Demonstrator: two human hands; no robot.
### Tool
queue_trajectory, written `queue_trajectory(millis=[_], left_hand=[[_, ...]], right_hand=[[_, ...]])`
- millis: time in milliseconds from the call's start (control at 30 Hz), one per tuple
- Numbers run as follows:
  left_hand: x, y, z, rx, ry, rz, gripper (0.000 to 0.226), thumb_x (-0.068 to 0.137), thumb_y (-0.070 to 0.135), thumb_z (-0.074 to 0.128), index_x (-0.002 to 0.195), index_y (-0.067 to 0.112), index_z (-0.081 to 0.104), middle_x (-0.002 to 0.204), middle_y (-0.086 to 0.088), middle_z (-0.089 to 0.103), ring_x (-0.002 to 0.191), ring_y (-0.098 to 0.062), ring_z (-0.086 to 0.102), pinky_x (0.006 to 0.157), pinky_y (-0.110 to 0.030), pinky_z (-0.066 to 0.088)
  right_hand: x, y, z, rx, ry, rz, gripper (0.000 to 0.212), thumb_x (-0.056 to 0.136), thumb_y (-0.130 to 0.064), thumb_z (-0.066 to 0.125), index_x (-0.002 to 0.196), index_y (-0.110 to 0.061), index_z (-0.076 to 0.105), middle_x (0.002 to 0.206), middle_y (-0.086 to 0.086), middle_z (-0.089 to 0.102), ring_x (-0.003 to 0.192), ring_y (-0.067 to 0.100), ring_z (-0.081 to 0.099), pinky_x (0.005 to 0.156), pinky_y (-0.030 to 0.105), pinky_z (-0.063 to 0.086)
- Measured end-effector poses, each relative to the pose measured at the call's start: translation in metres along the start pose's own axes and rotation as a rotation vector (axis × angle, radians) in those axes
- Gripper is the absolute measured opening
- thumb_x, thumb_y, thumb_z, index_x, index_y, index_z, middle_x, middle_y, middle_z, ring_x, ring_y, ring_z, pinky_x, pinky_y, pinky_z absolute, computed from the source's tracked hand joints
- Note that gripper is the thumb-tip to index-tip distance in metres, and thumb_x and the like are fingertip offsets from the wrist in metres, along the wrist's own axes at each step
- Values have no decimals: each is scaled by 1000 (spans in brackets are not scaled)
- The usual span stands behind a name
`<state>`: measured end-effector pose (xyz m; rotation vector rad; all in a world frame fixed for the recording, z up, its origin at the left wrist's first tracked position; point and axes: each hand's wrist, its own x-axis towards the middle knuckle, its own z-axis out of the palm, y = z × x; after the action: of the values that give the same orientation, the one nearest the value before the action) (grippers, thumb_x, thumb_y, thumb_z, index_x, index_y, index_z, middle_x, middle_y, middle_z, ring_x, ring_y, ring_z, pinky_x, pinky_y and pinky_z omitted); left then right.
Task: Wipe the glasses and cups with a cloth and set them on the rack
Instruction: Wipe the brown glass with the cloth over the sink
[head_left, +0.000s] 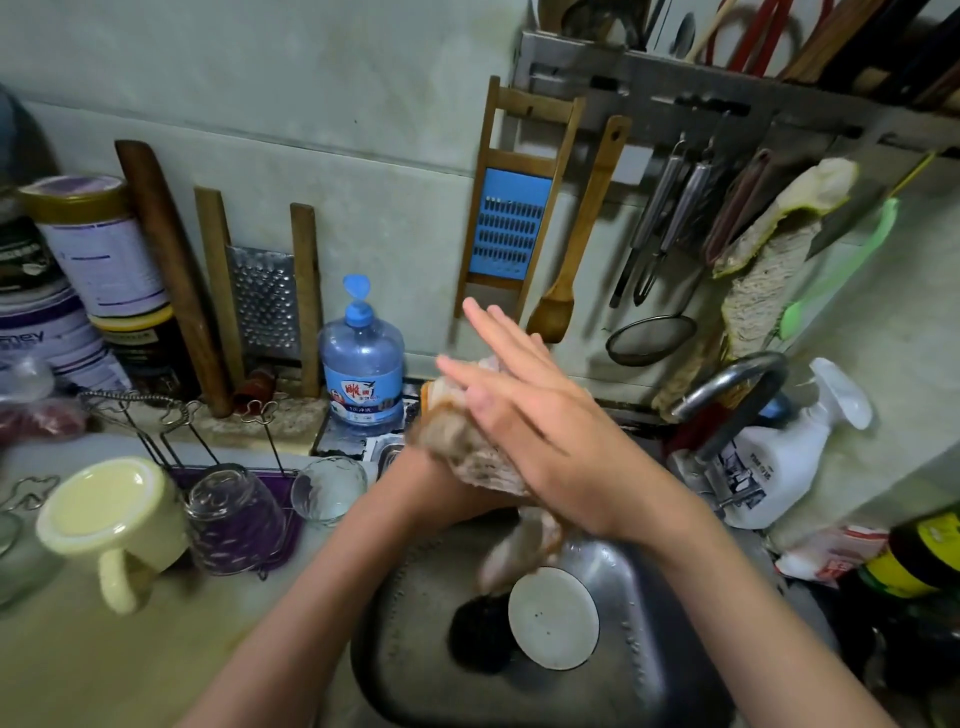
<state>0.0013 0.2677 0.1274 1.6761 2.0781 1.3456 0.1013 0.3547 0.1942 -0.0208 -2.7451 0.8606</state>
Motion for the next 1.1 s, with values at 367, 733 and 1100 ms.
queue_trajectory(millis=[367,733,1100], left_hand=[[1,0,-12,-193,138,18,53,80,31,58,130,23,43,132,2,51,126,21,36,104,-3,28],[4,19,-1,187,51,66,67,62,55,74,111,11,61,112,-3,64,108,-19,58,95,-36,45],[5,13,-22,151,223,-95,72,61,50,72,122,19,54,115,9,60,106,-8,58,87,-34,48]], right_hand=[[-17,16,11,-115,168,-136,47,101,-27,40,146,-13,39,155,1,33,144,6,25,119,34,22],[30,36,-6,381,174,323,47,92,-45,40,66,-9,56,65,-2,55,70,15,52,75,39,41],[2,23,36,347,371,139,64,96,-56,34,145,-16,40,153,-5,36,142,1,26,120,33,19]])
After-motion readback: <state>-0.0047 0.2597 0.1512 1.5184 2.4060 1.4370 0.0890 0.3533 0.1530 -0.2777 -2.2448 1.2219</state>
